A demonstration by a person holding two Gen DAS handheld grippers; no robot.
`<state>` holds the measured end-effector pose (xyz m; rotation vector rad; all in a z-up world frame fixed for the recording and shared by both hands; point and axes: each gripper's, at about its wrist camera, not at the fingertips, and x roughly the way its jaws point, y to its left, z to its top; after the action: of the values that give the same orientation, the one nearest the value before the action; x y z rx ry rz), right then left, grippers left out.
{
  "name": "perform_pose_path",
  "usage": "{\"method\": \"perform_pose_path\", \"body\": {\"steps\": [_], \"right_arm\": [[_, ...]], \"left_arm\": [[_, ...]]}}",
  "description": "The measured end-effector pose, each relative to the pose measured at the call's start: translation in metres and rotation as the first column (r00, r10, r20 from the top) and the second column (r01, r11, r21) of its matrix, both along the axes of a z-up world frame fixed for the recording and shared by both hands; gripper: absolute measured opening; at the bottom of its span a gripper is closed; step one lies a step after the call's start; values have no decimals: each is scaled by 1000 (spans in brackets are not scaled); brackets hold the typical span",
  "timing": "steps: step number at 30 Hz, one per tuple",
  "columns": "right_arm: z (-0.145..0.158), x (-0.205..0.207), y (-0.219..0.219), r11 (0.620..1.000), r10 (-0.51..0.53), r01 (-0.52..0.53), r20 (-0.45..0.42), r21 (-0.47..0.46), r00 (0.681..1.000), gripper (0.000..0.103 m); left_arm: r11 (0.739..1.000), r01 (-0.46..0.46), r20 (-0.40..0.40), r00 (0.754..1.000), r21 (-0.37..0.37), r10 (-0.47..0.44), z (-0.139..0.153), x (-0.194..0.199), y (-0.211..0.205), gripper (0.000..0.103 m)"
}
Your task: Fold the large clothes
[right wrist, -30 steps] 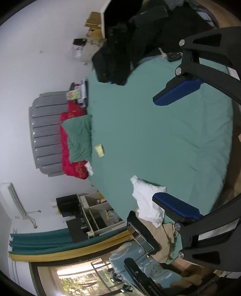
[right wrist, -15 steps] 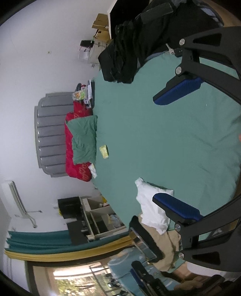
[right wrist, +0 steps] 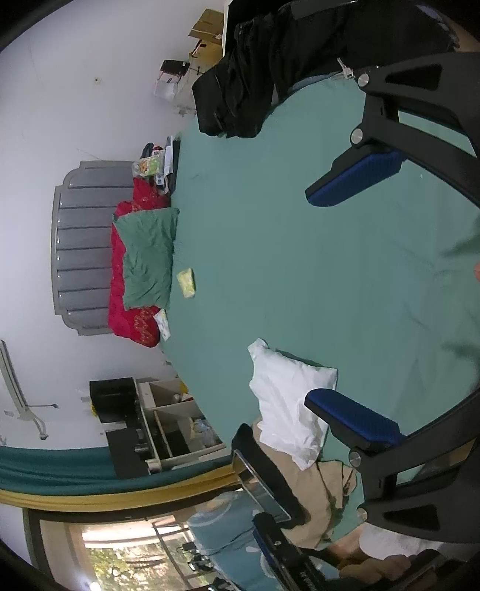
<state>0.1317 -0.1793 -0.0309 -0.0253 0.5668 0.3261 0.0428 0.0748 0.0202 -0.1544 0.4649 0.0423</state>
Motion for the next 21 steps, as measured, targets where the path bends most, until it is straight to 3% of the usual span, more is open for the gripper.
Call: {"method": "perform_pose_path", "body": {"steps": [8,21], "right_arm": [[-11,5,-5,1000,13,-14,-28,-10,1000,98],[-14,9,-11,999,42,-42,-30,20,999,99]], "left_arm": [[998,-40,24,999,41,39,-3,-2,-4,65],[999,-34,14,999,41,33,0,-2,-16,65]]}}
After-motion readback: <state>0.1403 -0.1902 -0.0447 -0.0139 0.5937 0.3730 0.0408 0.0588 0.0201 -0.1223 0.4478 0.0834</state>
